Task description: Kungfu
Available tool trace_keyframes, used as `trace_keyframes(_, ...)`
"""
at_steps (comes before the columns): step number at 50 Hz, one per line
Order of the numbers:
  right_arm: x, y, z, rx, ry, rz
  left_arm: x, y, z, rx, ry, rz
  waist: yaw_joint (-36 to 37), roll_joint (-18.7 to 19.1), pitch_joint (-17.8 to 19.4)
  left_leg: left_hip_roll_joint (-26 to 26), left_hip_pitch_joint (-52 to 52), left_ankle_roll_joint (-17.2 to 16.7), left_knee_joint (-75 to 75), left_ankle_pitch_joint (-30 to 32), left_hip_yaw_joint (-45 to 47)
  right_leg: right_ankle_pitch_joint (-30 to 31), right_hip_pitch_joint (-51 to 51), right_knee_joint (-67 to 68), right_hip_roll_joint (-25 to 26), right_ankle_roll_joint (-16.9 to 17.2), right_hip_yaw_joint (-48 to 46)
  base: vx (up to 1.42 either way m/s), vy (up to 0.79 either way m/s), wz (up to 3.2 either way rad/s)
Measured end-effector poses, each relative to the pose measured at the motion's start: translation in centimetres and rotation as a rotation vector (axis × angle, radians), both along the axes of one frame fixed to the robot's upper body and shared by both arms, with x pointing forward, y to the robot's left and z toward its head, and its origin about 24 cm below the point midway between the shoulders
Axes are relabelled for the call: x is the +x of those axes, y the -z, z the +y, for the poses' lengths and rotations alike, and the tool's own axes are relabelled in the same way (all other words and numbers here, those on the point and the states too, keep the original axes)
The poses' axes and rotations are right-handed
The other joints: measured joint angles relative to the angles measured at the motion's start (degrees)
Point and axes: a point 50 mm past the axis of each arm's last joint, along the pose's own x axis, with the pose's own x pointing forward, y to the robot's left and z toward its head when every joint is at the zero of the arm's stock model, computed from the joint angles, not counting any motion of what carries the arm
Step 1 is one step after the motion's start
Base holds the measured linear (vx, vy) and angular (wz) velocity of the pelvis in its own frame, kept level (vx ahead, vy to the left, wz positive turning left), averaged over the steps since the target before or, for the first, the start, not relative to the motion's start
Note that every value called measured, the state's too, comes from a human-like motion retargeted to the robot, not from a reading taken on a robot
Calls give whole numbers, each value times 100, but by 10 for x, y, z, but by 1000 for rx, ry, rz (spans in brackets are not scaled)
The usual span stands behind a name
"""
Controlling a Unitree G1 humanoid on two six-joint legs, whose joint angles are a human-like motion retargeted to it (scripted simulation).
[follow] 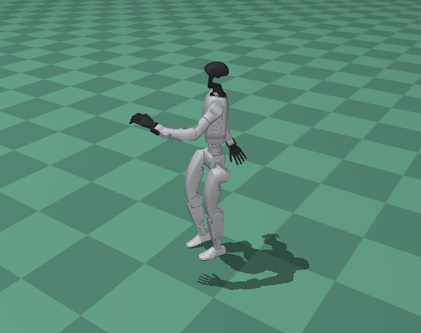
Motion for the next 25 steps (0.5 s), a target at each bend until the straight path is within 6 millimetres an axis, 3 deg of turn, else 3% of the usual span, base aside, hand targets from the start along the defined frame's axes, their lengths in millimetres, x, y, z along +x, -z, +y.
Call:
trace_keyframes(3, -78, -29, 24, 33, 122, 133, -18, -98, -26, -43, 184, -413, -550, 55, 176, -93, 398, -60, 24, -236, -431, 374, -391, -551, -172, -234, 407, 66, -40, 129)
trace_keyframes(5, -118, -52, 39, 44, 205, 204, -40, -147, -31, -87, 272, -638, -920, 76, 290, -117, 656, -104, 91, -422, -648, 753, -556, -997, -302, -427, 716, 58, -42, 101)
trace_keyframes(8, -163, -87, 59, 6, 322, 325, -68, -190, -30, -116, 359, -859, -1400, 32, 440, -134, 1105, -193, 203, -687, -833, 1084, -646, -1734, -523, -736, 1140, 61, -47, 68)
trace_keyframes(10, -183, -107, 67, -55, 388, 391, -79, -207, -25, -114, 372, -945, -1733, 11, 538, -54, 1399, -266, 257, -819, -898, 816, -673, -2175, -555, -1045, 1343, 60, -53, 46)
trace_keyframes(13, -197, -124, 76, -179, 514, 422, -88, -222, -16, -102, 344, -1010, -2100, 20, 557, 118, 1739, -424, 320, -947, -945, 199, -657, -2600, -583, -1146, 1242, 66, -70, 33)
trace_keyframes(16, -193, -118, 84, -304, 677, 340, -96, -230, -17, -83, 338, -1077, -2239, 9, 421, 227, 1949, -570, 424, -977, -1025, -294, -604, -2383, -583, -957, 1362, 67, -82, 36)
trace_keyframes(18, -180, -104, 83, -363, 757, 235, -101, -234, -19, -62, 332, -1130, -2303, -61, 304, 244, 2076, -609, 501, -940, -1103, -225, -505, -2154, -659, -679, 1098, 55, -75, 60)
trace_keyframes(20, -160, -84, 76, -399, 823, 91, -105, -235, -21, -33, 312, -1188, -2477, -174, 82, 214, 2156, -591, 598, -811, -1324, 1276, -427, -2166, -918, -191, 787, 57, -87, 108)
trace_keyframes(23, -109, -43, 54, -366, 866, -186, -104, -228, -29, -6, 276, -1223, -2246, 136, -103, 703, 1892, -653, 665, -405, -1160, 1030, -1270, -1094, -635, -546, 466, 41, -76, 39)
trace_keyframes(25, -50, -13, 31, -303, 871, -441, -104, -229, -27, -9, 243, -1257, -2339, 127, 135, 935, 1896, -701, 655, -86, -1190, 687, -1381, -551, -568, -720, 322, 43, -61, 112)
